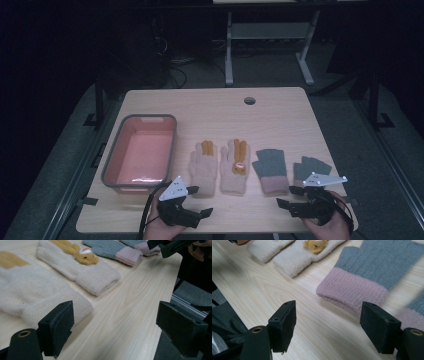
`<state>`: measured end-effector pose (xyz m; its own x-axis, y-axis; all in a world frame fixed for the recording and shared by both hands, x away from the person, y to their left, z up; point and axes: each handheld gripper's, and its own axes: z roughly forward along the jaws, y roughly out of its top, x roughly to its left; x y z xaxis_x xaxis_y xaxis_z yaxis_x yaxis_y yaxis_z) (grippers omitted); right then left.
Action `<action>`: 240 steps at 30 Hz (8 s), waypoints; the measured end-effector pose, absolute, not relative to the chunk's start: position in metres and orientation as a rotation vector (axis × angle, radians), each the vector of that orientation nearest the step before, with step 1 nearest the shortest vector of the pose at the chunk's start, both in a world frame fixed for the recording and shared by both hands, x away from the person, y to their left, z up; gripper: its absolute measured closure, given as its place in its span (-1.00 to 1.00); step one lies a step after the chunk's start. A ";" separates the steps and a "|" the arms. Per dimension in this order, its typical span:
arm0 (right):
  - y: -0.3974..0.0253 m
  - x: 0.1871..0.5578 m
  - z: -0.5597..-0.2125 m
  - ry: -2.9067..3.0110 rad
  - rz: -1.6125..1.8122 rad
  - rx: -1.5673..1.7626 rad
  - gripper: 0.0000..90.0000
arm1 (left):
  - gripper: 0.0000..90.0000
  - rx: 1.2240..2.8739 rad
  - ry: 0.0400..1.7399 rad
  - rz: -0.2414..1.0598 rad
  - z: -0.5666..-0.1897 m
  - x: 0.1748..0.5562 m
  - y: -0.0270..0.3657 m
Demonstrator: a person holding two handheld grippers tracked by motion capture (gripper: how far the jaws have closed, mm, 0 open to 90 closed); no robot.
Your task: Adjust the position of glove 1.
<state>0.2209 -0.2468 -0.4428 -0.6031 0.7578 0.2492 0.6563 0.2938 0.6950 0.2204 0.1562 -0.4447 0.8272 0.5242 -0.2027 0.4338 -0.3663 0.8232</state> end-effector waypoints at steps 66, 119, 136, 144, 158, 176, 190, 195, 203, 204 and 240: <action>-0.178 0.281 -0.385 2.672 1.047 1.097 -0.38 | -0.67 1.988 0.705 0.159 -0.437 0.218 0.166; -0.123 0.333 -0.372 2.811 0.935 0.985 -0.37 | -0.67 1.998 0.696 0.171 -0.436 0.216 0.167; -0.101 0.357 -0.391 2.871 0.799 0.994 -0.30 | -0.67 1.988 0.700 0.167 -0.436 0.216 0.166; -0.096 0.367 -0.405 2.886 0.702 1.014 -0.23 | -0.67 1.988 0.702 0.167 -0.436 0.216 0.167; -0.093 0.377 -0.420 2.905 0.606 1.061 -0.11 | -0.67 1.985 0.705 0.164 -0.436 0.216 0.167; -0.090 0.378 -0.434 2.906 0.518 1.070 0.14 | -0.67 1.982 0.706 0.162 -0.436 0.216 0.167; -0.088 0.375 -0.430 2.880 0.489 1.035 0.40 | -0.67 1.982 0.706 0.165 -0.436 0.217 0.167; -0.091 0.373 -0.423 2.882 0.541 1.043 0.41 | -0.67 1.980 0.709 0.164 -0.437 0.217 0.167; -0.086 0.367 -0.403 2.865 0.557 1.003 0.41 | -0.67 1.981 0.707 0.166 -0.436 0.217 0.168; -0.086 0.366 -0.401 2.864 0.557 0.994 0.41 | -0.67 1.981 0.708 0.166 -0.436 0.217 0.168; -0.025 0.359 -0.359 2.891 0.667 0.785 0.41 | -0.67 1.939 0.730 0.201 -0.429 0.214 0.173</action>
